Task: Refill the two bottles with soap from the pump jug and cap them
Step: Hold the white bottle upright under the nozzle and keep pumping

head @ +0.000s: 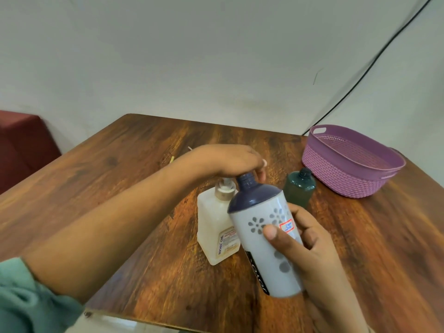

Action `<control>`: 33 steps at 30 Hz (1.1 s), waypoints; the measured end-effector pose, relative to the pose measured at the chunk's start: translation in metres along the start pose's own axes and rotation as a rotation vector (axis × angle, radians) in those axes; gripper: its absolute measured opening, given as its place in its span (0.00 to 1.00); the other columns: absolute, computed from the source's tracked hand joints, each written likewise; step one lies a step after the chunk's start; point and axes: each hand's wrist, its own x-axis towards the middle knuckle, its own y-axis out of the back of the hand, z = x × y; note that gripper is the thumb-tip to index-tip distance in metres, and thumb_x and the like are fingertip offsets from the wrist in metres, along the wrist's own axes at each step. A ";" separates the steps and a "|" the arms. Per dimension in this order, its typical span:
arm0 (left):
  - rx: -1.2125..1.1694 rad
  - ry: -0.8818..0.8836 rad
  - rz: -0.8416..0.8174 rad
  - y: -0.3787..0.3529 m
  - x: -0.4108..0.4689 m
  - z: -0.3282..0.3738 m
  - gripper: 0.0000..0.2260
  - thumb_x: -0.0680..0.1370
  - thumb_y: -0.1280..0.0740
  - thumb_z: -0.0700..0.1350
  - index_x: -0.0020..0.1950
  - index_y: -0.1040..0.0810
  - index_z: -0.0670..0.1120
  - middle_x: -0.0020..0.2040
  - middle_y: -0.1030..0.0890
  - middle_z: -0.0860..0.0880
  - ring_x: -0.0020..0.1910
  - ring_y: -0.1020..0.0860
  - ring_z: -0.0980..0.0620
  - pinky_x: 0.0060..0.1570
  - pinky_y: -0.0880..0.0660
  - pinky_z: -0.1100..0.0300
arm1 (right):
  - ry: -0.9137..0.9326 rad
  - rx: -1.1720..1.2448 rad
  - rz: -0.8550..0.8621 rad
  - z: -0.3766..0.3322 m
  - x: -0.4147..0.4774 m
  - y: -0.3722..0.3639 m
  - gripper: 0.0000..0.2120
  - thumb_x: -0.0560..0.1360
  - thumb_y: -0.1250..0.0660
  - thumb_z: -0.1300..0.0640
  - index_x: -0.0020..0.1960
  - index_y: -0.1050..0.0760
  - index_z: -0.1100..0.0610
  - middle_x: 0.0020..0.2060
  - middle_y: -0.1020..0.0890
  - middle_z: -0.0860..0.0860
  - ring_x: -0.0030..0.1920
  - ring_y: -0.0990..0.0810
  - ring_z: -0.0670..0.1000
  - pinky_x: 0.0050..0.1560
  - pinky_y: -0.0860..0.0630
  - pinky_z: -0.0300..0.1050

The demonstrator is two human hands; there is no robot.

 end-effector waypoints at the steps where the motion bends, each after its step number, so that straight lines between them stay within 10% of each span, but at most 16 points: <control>1: -0.030 0.007 -0.019 -0.003 -0.001 -0.002 0.17 0.83 0.48 0.46 0.54 0.21 0.40 0.49 0.22 0.49 0.56 0.23 0.45 0.60 0.29 0.53 | -0.003 -0.007 0.000 0.001 0.000 0.000 0.24 0.51 0.23 0.47 0.47 0.19 0.49 0.41 0.15 0.56 0.37 0.16 0.54 0.31 0.22 0.42; 33: 0.063 -0.005 0.030 0.012 -0.002 0.006 0.17 0.83 0.49 0.49 0.58 0.23 0.44 0.42 0.29 0.61 0.53 0.29 0.55 0.58 0.35 0.58 | -0.003 -0.005 -0.018 0.001 0.003 -0.003 0.28 0.52 0.22 0.44 0.51 0.21 0.51 0.44 0.15 0.58 0.40 0.15 0.56 0.33 0.22 0.44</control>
